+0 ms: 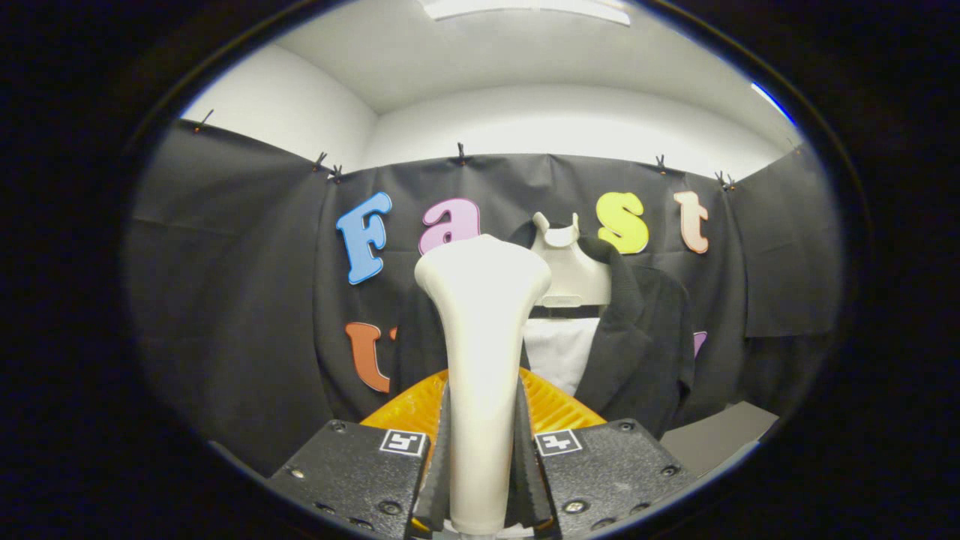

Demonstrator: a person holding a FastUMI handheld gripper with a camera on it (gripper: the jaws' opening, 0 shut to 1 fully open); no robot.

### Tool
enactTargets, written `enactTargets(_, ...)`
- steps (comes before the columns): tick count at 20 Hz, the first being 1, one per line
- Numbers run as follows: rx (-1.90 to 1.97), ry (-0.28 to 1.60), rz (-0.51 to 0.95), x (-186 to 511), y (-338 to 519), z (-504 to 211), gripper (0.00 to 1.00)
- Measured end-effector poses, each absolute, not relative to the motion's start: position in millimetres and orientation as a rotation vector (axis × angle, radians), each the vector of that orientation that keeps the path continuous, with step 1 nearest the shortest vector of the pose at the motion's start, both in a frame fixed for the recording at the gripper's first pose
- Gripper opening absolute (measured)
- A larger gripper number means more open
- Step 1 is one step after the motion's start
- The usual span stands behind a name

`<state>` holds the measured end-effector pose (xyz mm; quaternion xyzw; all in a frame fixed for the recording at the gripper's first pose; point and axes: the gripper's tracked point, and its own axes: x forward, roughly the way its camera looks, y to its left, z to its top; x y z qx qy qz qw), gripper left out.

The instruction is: Iron the clothes twice with a garment steamer, once on the left side and once on the right side.

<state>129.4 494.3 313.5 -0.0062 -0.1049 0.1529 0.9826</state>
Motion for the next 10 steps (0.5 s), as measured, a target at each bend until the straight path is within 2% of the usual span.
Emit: enactTargets(10, -0.058, -0.140, 0.265, 172, 532, 289, 0.40)
